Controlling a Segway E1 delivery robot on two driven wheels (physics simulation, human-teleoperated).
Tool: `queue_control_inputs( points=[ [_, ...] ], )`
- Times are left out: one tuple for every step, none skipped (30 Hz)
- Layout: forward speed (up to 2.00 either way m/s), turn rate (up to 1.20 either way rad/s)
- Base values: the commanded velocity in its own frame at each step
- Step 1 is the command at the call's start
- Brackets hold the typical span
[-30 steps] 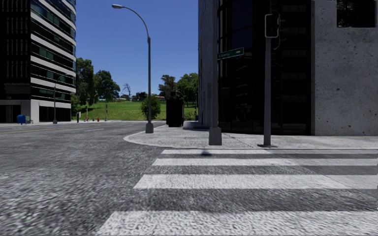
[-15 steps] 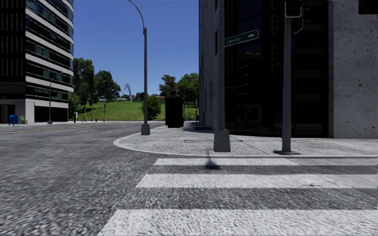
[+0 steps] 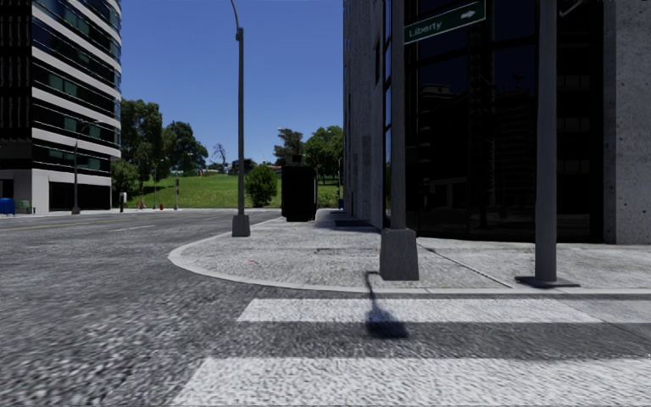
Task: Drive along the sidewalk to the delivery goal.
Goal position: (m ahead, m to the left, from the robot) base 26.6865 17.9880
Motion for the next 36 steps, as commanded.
queue_control_inputs(
  points=[
    [2.0, 0.0],
    [2.0, 0.0],
    [2.0, 0.0],
    [2.0, 0.0],
    [2.0, 0.0],
    [2.0, 0.0],
    [2.0, 0.0],
    [2.0, 0.0],
    [2.0, 0.0],
    [2.0, 0.0],
    [2.0, 0.0],
    [2.0, 0.0],
    [2.0, 0.0],
    [2.0, 0.0],
    [2.0, 0.0],
    [2.0, 0.0],
    [2.0, 0.0],
    [2.0, 0.0],
    [2.0, 0.0],
    [2.0, 0.0],
    [2.0, 0.0],
    [2.0, 0.0],
    [2.0, 0.0],
    [2.0, 0.0],
    [2.0, 0.0],
    [2.0, 0.0],
    [2.0, 0.0],
    [2.0, 0.0],
    [2.0, 0.0],
    [2.0, 0.0],
    [2.0, 0.0],
    [2.0, 0.0],
    [2.0, 0.0],
    [2.0, 0.0],
    [2.0, 0.0],
    [2.0, 0.0]
  ],
)
